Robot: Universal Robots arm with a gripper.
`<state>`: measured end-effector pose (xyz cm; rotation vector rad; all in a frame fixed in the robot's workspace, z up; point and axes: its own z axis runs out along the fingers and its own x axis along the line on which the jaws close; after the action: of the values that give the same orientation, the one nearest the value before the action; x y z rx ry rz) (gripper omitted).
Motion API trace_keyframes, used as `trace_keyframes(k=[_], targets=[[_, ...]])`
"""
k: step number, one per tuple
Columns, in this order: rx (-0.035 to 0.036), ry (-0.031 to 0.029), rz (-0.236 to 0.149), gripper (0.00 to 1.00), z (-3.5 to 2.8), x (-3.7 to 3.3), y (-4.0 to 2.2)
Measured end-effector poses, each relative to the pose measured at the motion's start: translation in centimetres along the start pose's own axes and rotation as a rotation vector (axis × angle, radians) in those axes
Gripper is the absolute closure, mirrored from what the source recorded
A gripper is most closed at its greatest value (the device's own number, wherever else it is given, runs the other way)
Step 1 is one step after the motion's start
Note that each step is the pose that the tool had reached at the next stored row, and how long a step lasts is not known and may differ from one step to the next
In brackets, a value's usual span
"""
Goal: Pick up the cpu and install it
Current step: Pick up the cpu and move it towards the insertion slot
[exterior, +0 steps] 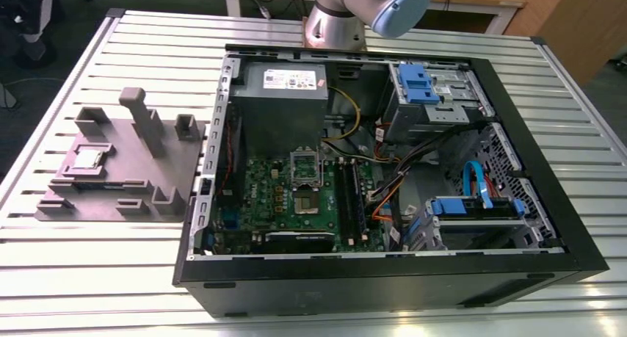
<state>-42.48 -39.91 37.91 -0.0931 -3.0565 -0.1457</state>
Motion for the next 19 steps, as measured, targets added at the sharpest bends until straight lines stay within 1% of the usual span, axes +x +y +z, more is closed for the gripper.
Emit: trace_keyframes(k=[2,3,4,5,7,8,9,11,16,19], targets=[[-0.0002,0.0000,0.000,0.59,0.01,0.02,0.00],[-0.0002,0.0000,0.000,0.59,0.00,0.02,0.00],[-0.0003,0.0000,0.000,0.53,0.01,0.03,0.00],[-0.0003,0.0000,0.000,0.53,0.01,0.04,0.00],[-0.0004,0.0000,0.000,0.42,0.01,0.05,0.00],[-0.0004,0.0000,0.000,0.42,0.01,0.06,0.00],[-0.0003,0.0001,-0.001,0.35,0.01,0.06,0.00],[0.0002,0.0007,-0.009,0.35,0.04,0.11,-0.01],[0.0041,0.0051,-0.054,0.35,0.20,0.34,-0.04],[0.0050,0.0043,-0.065,0.35,0.44,0.47,-0.08]])
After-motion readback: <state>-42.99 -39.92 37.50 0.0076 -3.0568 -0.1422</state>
